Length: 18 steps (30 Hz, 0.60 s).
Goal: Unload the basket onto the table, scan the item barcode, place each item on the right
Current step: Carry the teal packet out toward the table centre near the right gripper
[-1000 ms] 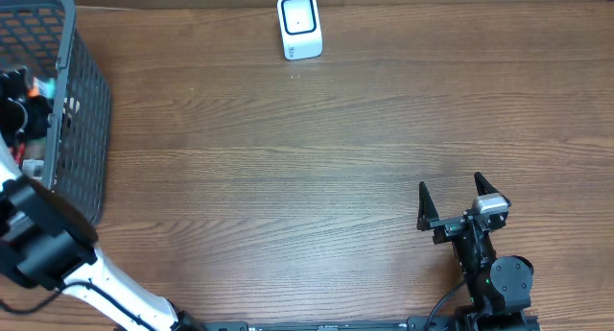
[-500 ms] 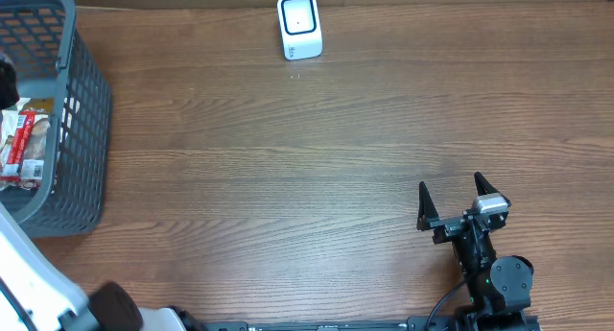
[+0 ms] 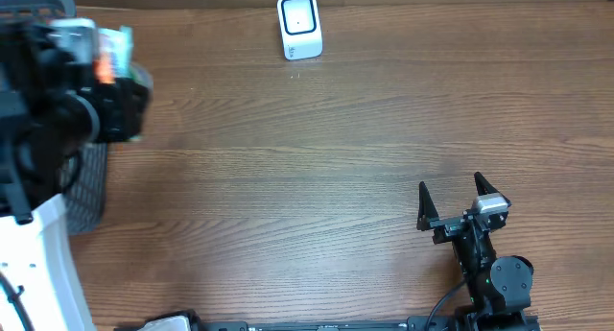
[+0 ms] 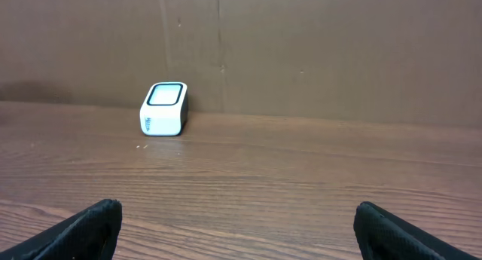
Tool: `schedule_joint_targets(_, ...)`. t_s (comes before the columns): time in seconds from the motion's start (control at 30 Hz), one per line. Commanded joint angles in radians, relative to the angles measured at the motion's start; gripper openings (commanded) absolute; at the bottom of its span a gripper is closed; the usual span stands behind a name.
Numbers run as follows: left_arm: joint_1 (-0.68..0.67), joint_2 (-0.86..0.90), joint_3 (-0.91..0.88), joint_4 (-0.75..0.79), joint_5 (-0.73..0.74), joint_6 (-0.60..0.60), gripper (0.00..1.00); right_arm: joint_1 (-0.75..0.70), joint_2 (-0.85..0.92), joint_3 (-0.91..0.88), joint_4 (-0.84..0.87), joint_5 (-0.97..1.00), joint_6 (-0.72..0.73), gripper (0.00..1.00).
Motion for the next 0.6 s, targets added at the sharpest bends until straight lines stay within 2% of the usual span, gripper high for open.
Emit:
schedule_joint_targets(0.0, -0.116, -0.007, -0.05, 0.001, 0.015, -0.035, 0.56, 0.003, -0.01, -0.011, 0.002, 0.013, 0.003, 1.0)
schedule_joint_targets(0.23, -0.328, -0.002, -0.229, 0.053, 0.015, -0.093, 0.56, 0.003, -0.01, -0.011, 0.002, 0.013, 0.003, 1.0)
schedule_joint_targets(0.57, -0.634, 0.048, -0.542, 0.297, -0.043, -0.228, 0.56, 0.003, -0.01, -0.011, 0.002, 0.013, 0.003, 1.0)
